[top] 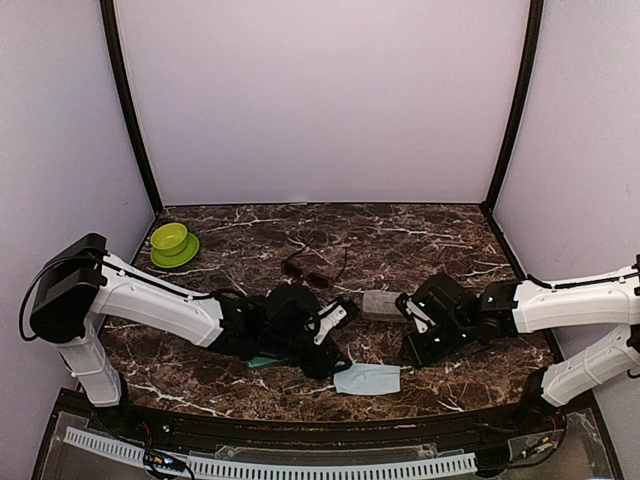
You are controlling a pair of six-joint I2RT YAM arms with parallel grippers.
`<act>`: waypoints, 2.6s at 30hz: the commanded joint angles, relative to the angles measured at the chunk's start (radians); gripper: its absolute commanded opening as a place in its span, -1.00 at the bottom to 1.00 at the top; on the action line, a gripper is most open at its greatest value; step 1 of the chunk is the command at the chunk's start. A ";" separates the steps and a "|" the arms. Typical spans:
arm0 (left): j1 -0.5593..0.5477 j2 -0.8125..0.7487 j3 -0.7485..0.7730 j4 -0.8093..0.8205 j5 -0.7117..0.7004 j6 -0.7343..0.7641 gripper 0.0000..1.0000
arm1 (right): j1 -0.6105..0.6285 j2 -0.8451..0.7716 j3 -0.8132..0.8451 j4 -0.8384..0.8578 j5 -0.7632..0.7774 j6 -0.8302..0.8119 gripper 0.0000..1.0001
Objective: Organize the sunglasses
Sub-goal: Pick up the folded cleaning cloth from the center of the board.
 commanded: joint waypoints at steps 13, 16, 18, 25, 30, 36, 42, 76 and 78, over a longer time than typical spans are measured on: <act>0.087 0.113 0.123 -0.134 0.172 0.038 0.02 | -0.022 0.062 -0.069 0.152 -0.113 -0.010 -0.35; 0.095 0.132 0.135 -0.156 0.180 0.041 -0.02 | -0.027 0.072 -0.077 0.165 -0.117 -0.011 -0.35; 0.099 0.139 0.138 -0.162 0.188 0.041 -0.04 | -0.029 0.077 -0.081 0.172 -0.121 -0.012 -0.36; 0.102 0.155 0.150 -0.176 0.201 0.048 -0.16 | -0.033 0.086 -0.090 0.190 -0.131 -0.012 -0.40; 0.102 0.167 0.149 -0.185 0.199 0.054 -0.26 | -0.038 0.090 -0.097 0.197 -0.131 -0.014 -0.42; 0.102 0.187 0.160 -0.198 0.188 0.058 -0.38 | -0.048 0.094 -0.097 0.199 -0.129 -0.020 -0.46; 0.102 0.189 0.164 -0.200 0.193 0.058 -0.52 | -0.053 0.099 -0.097 0.203 -0.139 -0.029 -0.54; 0.099 0.190 0.166 -0.217 0.202 0.058 -0.98 | -0.054 0.113 -0.082 0.210 -0.145 -0.048 -0.95; 0.099 0.189 0.167 -0.211 0.207 0.052 -1.00 | -0.054 0.108 -0.076 0.205 -0.141 -0.051 -0.99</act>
